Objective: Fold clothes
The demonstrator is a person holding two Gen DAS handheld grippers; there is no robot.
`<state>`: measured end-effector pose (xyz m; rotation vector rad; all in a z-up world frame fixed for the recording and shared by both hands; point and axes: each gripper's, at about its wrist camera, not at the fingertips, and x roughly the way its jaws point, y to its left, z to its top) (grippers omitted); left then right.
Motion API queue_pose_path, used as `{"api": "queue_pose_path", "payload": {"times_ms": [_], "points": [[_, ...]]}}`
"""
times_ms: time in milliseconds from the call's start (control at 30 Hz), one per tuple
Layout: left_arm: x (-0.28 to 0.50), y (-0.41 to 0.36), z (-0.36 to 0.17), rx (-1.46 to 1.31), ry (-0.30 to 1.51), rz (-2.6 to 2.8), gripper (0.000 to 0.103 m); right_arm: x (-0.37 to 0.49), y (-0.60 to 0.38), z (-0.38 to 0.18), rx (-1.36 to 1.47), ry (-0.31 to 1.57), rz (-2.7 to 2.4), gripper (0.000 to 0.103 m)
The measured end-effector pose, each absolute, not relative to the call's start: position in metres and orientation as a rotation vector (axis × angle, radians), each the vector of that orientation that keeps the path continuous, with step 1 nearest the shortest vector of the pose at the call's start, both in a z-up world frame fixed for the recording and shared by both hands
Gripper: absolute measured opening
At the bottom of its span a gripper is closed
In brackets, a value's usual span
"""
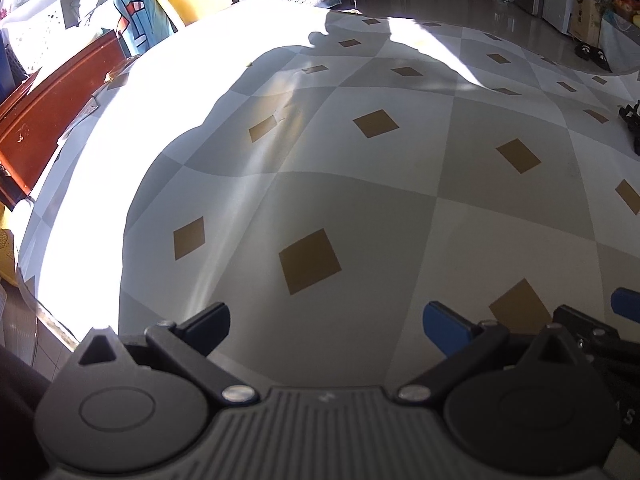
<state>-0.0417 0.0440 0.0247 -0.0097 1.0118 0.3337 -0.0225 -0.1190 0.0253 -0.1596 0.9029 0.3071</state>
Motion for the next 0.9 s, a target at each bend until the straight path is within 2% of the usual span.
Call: {"api": "queue_pose_path", "payload": {"times_ms": [300, 533, 900], "points": [[-0.015, 0.032, 0.005, -0.015, 1.051, 0.269, 0.103, 0.012, -0.161, 0.003, -0.066, 0.938, 0.190, 0.052], [0.004, 0.027, -0.010, -0.049, 1.074, 0.235, 0.103, 0.035, -0.170, -0.006, -0.099, 0.878, 0.163, 0.053], [0.035, 0.019, -0.018, -0.080, 1.046, 0.180, 0.103, 0.073, -0.182, -0.017, -0.087, 0.775, 0.079, 0.066]]}}
